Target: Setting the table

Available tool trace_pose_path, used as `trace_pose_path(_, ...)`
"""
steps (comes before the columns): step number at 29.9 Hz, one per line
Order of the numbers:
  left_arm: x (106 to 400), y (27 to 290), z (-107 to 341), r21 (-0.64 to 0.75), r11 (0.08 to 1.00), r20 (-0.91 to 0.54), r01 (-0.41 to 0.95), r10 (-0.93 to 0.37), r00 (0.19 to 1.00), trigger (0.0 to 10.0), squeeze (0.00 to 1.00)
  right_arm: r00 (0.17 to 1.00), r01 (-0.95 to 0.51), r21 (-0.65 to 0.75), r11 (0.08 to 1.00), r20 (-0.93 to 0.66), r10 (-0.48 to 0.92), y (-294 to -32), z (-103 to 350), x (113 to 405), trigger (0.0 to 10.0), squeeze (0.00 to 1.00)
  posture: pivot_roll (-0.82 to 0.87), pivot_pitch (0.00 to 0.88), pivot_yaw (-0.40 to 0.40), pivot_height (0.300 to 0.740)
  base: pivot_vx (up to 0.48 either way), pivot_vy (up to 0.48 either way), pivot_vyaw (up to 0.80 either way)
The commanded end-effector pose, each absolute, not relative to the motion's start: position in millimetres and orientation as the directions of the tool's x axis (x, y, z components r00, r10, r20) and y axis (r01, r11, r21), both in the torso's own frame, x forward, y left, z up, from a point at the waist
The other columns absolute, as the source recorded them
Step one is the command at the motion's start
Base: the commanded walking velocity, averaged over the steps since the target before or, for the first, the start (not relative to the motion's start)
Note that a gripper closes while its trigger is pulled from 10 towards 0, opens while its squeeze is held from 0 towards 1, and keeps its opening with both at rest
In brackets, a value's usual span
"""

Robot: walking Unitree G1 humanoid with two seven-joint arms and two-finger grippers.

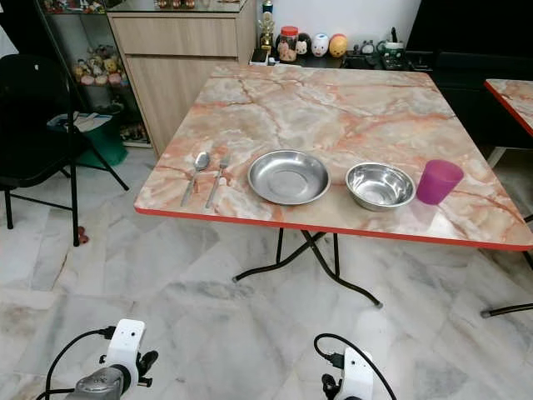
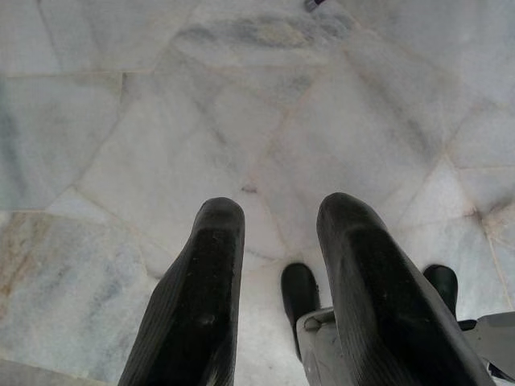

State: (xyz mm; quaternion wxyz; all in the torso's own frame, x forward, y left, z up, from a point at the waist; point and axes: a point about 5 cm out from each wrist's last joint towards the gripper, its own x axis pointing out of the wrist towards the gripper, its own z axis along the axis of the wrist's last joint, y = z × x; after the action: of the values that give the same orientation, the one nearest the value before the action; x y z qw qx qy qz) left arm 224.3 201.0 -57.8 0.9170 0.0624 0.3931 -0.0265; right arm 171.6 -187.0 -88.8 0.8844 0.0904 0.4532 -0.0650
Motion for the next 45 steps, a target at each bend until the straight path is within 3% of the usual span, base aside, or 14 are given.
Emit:
trace_pose_path(1,219.0,201.3,-61.4,0.094,0.99,-0.743,0.105,-0.001,0.669,10.0,0.0,0.578,0.203,0.097,0.974,-0.815,-0.039,-187.8,-89.5,169.6,10.0,0.0,0.08,0.0,-0.028,0.74,0.0,0.0,0.0)
trace_pose_path(11,218.9,200.7,-61.4,0.087,0.99,-0.743,0.108,-0.008,0.669,10.0,0.0,0.577,0.2,0.093,0.975,-0.816,-0.041,-187.6,-89.5,169.8,10.0,0.0,0.08,0.0,-0.028,0.74,0.0,0.0,0.0)
trace_pose_path(30,219.7,200.5,-61.0,0.089,0.99,-0.742,0.11,-0.008,0.67,10.0,0.0,0.581,0.189,0.097,0.977,-0.813,-0.032,-186.5,-89.0,170.9,10.0,0.0,0.08,0.0,-0.029,0.74,0.303,0.0,0.0)
trace_pose_path(45,220.2,200.1,-60.5,0.08,0.991,-0.737,0.105,-0.012,0.676,10.0,0.0,0.582,0.188,0.1,0.977,-0.813,-0.029,-185.6,-89.3,170.6,10.0,0.0,0.08,0.0,-0.029,0.74,0.0,0.0,0.0)
